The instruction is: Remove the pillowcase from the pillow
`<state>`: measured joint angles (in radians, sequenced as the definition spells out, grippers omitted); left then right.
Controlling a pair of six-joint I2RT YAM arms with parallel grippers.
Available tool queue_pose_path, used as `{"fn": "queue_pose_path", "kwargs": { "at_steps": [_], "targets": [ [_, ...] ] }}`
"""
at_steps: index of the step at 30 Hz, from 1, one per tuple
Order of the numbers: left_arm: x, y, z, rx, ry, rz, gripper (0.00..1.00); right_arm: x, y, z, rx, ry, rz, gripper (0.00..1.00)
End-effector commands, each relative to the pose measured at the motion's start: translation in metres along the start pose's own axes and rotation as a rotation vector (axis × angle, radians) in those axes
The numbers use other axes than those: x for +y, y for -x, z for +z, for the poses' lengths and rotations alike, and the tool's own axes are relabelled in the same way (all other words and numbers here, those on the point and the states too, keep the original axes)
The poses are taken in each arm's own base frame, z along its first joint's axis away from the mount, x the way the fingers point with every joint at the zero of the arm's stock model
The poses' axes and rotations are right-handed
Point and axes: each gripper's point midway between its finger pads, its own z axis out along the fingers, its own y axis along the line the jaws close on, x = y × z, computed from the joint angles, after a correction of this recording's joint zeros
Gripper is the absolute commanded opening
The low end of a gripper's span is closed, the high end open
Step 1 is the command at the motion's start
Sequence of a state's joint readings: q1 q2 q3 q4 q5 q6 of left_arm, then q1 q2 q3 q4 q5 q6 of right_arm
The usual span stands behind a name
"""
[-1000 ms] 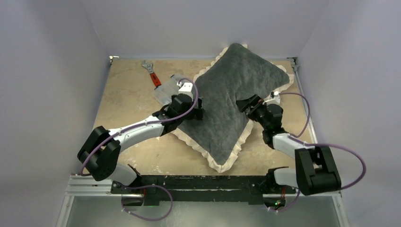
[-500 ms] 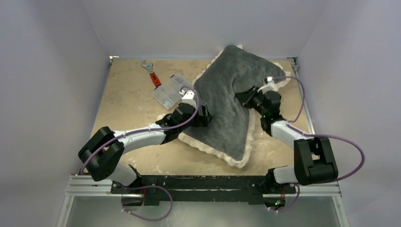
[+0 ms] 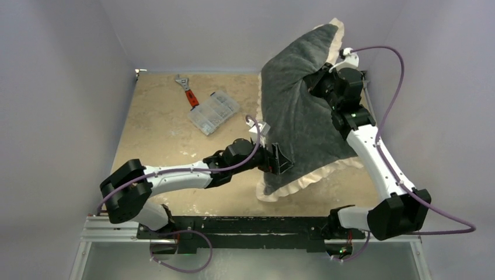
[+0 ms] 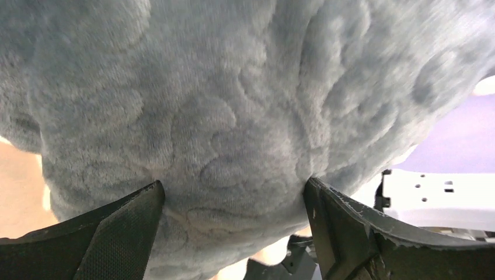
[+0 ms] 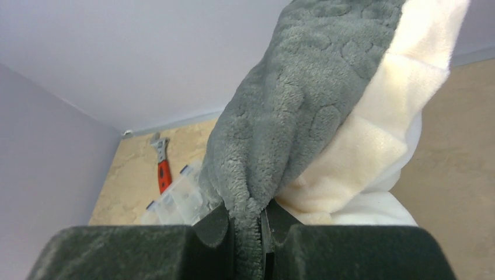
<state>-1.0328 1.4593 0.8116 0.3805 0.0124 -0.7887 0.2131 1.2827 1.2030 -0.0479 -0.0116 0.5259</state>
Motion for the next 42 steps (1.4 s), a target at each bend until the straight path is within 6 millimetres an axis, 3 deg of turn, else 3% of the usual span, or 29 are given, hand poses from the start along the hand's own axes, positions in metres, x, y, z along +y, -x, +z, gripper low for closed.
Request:
{"fn": "queue_pose_path", "kwargs": {
  "at_steps": [1, 4, 7, 12, 16, 24, 26, 29, 36, 39, 42],
  "targets": [
    [-0.026, -0.006, 0.014, 0.003, -0.130, -0.051, 0.88, 0.049, 0.091, -0.015, -0.257, 0.003, -0.011, 0.11],
    [-0.024, -0.019, 0.016, -0.003, -0.184, -0.117, 0.88, 0.083, 0.061, 0.002, -0.182, 0.026, 0.004, 0.11],
    [-0.020, -0.029, 0.008, -0.023, -0.237, -0.183, 0.88, 0.115, 0.017, 0.019, -0.098, 0.074, 0.000, 0.11],
    [0.014, -0.037, -0.015, -0.100, -0.155, -0.253, 0.88, 0.145, -0.069, 0.052, 0.058, 0.111, -0.051, 0.13],
    [0.047, -0.046, -0.039, -0.153, -0.051, -0.305, 0.88, 0.158, -0.124, 0.072, 0.149, 0.134, -0.081, 0.13],
    [0.115, -0.056, -0.096, -0.215, 0.272, -0.332, 0.88, 0.210, -0.207, 0.083, 0.282, 0.283, -0.114, 0.23],
    [0.119, -0.048, -0.111, -0.234, 0.317, -0.314, 0.88, 0.228, -0.221, 0.078, 0.301, 0.325, -0.122, 0.35],
    [0.121, -0.028, -0.138, -0.282, 0.400, -0.290, 0.88, 0.256, -0.217, 0.069, 0.296, 0.402, -0.123, 0.43],
    [0.129, 0.020, -0.208, -0.369, 0.642, -0.182, 0.88, 0.302, -0.156, 0.037, 0.208, 0.567, -0.090, 0.59],
    [0.122, 0.037, -0.224, -0.376, 0.679, -0.136, 0.88, 0.305, -0.132, 0.024, 0.167, 0.589, -0.086, 0.73],
    [0.114, 0.050, -0.231, -0.375, 0.691, -0.091, 0.89, 0.286, -0.111, 0.023, 0.130, 0.547, -0.077, 0.81]
  ]
}}
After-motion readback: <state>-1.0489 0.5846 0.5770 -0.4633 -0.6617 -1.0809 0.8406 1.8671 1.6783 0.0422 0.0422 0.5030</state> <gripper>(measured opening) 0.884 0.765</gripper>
